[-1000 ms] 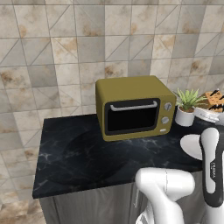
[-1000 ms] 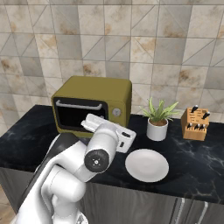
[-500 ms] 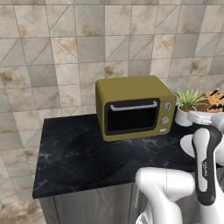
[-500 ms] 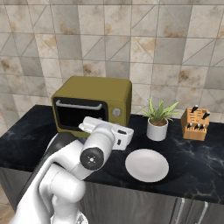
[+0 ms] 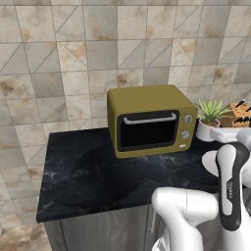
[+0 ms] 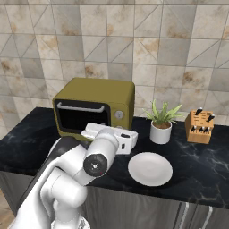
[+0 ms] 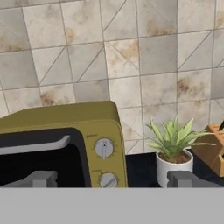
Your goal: Pull the toaster oven rack outwards. Pick up the baguette from the plate and place it on the toaster oven rack. Close the toaster oven door fully and set the temperature to the lowest setting.
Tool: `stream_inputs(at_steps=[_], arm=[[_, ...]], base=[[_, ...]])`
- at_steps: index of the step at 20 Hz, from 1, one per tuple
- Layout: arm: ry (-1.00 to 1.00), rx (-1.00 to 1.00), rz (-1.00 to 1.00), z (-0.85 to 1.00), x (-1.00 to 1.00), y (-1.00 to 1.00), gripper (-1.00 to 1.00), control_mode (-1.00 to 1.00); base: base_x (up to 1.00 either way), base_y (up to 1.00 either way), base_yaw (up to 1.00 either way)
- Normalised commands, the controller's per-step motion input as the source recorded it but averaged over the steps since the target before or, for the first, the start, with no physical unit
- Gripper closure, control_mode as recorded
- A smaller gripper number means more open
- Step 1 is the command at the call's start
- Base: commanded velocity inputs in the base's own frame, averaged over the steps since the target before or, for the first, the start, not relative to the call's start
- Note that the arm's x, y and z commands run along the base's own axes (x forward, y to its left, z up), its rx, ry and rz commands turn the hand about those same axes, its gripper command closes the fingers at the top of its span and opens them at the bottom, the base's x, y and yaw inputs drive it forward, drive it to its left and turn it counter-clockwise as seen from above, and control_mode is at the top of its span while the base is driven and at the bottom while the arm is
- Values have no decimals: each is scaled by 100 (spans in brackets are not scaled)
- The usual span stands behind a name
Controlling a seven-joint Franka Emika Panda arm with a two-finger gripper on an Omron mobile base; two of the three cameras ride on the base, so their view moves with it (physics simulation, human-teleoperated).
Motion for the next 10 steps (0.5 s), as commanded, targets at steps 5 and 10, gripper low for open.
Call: stream_inputs(at_steps=[5,10], arm=[[-6,-10,0,-21,13,12,-100,-100],[-8,-13,0,-21,19,18,-100,-100]], base=[[0,0,0],[0,0,0]])
